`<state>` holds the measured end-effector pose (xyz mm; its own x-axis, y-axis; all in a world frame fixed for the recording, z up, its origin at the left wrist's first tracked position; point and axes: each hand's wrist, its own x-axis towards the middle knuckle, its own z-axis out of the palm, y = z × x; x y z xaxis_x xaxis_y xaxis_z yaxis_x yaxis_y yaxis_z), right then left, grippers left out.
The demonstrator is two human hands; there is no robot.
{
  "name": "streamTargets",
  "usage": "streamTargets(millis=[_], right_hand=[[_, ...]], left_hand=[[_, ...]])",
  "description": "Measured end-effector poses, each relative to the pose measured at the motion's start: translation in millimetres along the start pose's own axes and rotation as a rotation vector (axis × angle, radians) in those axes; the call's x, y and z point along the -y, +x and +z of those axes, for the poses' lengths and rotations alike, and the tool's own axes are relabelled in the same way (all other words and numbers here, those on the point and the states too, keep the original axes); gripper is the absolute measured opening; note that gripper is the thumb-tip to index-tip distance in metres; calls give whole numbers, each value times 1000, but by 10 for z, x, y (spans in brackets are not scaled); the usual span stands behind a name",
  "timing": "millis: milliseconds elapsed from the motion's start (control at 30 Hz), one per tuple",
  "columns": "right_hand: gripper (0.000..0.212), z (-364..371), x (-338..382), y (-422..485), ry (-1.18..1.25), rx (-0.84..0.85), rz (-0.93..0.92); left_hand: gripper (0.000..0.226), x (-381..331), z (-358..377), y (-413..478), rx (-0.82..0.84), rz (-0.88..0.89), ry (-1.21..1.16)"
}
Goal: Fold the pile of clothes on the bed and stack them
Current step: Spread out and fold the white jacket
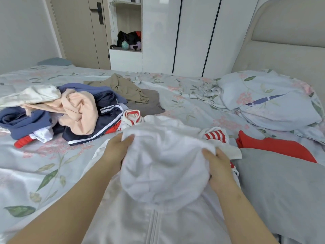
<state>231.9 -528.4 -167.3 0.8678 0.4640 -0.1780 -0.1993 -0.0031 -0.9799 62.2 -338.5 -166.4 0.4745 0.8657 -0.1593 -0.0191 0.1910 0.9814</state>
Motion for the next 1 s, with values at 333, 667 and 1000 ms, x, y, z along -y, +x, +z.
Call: streamTargets(millis=[333, 667, 1000], right_hand=[[25, -100, -110, 134, -376, -165, -77], [59, 318, 75, 1132, -432, 140, -53], [40, 391, -42, 1672, -575, -228, -419]], left_hand=[[20, 161, -36, 225, -97, -45, 454], [35, 4, 295, 1239, -116, 126, 746], [59, 172, 229, 2039, -151, 186, 1082]])
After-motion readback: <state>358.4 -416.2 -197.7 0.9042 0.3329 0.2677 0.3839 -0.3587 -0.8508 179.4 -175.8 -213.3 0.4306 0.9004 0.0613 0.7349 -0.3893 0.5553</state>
